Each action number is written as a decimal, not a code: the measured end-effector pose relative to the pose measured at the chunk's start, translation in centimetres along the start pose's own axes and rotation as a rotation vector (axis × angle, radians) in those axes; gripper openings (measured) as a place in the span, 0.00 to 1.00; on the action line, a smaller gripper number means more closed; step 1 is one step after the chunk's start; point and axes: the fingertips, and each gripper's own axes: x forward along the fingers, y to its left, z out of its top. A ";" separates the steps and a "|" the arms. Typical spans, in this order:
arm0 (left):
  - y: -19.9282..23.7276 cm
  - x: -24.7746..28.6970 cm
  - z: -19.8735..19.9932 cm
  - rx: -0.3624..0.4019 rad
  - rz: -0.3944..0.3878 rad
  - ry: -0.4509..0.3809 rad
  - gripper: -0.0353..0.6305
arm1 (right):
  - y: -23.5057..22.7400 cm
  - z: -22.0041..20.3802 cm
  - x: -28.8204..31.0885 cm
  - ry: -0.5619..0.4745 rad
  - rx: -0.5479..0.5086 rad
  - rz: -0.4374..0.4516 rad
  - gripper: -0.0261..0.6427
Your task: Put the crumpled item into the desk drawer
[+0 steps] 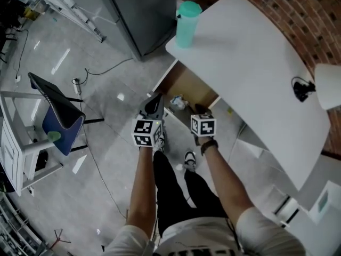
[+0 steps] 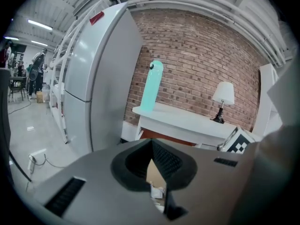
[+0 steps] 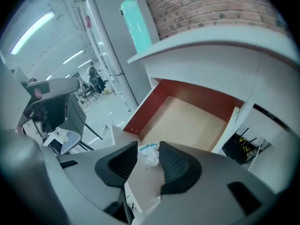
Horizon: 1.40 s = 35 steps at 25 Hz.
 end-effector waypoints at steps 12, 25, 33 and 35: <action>-5.2 -7.6 7.1 -0.010 0.055 -0.022 0.05 | 2.7 7.4 -14.5 -0.223 -0.130 0.002 0.21; -12.4 -16.8 16.3 0.088 0.093 -0.153 0.05 | 3.5 15.9 -32.4 -0.570 -0.191 -0.017 0.11; -15.6 -20.4 21.7 0.134 0.111 -0.266 0.05 | 4.1 18.0 -39.9 -0.715 -0.221 -0.033 0.07; -16.5 -21.1 22.7 0.152 0.115 -0.290 0.05 | 4.3 18.4 -41.1 -0.743 -0.224 -0.022 0.07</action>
